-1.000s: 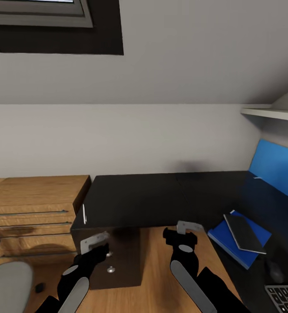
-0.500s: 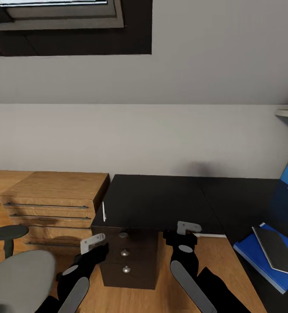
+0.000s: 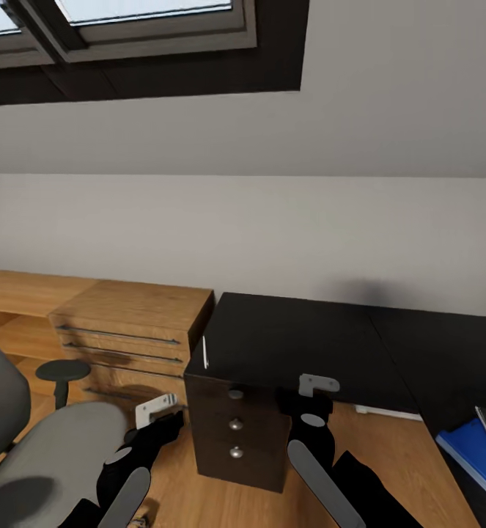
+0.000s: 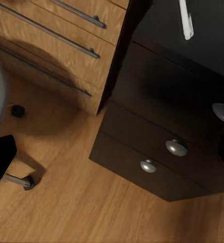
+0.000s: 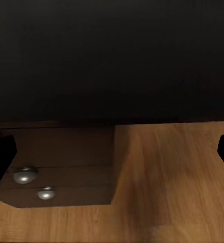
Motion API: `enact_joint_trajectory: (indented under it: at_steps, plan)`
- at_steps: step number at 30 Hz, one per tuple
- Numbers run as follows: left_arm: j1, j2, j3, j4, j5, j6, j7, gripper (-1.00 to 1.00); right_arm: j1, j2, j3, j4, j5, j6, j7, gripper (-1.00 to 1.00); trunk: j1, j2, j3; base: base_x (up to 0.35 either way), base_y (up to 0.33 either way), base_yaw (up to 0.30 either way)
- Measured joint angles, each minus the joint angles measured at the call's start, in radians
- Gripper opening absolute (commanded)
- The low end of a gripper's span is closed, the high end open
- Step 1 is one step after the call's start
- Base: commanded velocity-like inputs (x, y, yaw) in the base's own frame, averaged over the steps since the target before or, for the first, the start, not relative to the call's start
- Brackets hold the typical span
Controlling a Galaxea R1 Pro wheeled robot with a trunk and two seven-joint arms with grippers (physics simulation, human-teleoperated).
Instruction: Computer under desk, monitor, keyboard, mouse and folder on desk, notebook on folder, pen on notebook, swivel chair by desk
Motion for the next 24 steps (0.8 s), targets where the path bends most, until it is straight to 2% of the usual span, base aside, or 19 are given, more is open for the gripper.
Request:
enact_joint_trajectory:
  at_steps: [24]
  plan:
    - [0.001, 0.000, -0.001, 0.000, 0.000, 0.000, 0.000, 1.00, 0.000, -0.004, -0.001, 0.000, 0.000, 0.001, 0.000, 1.00, 0.000, 0.000, 0.000, 0.000, 0.000, 0.273]
